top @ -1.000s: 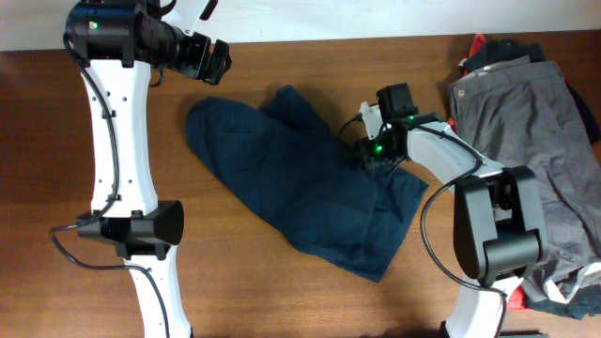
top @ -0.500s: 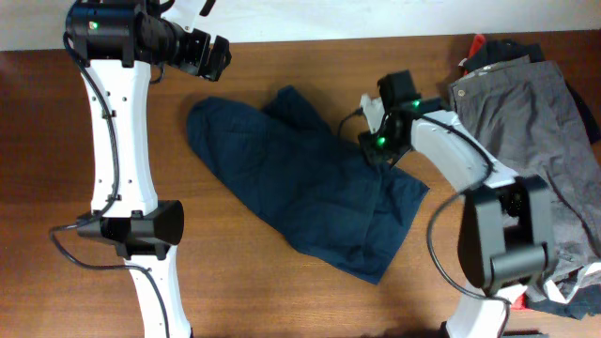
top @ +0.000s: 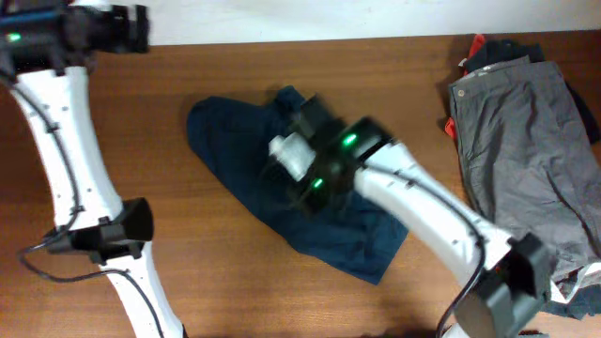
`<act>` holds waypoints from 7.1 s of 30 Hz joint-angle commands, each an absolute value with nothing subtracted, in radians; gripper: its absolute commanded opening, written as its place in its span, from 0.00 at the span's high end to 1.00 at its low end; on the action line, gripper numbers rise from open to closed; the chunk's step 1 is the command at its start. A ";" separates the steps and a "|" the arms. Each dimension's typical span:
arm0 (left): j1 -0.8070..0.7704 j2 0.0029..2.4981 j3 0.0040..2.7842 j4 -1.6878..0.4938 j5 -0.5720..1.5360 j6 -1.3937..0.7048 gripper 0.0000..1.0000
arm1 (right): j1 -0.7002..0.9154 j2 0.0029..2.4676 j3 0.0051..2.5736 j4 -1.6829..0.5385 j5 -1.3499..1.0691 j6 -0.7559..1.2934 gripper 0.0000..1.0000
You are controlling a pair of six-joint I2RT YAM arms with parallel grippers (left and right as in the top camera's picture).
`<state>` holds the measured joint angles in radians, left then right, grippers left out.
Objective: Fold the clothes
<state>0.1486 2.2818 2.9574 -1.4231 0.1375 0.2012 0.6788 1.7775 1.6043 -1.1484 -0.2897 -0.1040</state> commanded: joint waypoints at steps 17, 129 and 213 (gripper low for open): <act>0.228 2.283 2.976 -1.432 0.133 0.170 0.01 | 1.132 1.758 1.669 -1.111 -0.440 -0.181 0.96; -0.131 2.810 2.982 -1.106 -0.008 0.053 0.98 | 0.038 2.137 1.235 -0.250 0.038 0.239 0.96; 0.087 2.337 2.730 -1.547 0.014 0.084 0.04 | 0.516 1.836 1.161 -1.064 -0.217 0.218 0.96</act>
<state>0.0879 2.3524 2.7335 -1.5478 0.0177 0.0677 0.5705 1.8477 1.1664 -1.0424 -0.2092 0.2100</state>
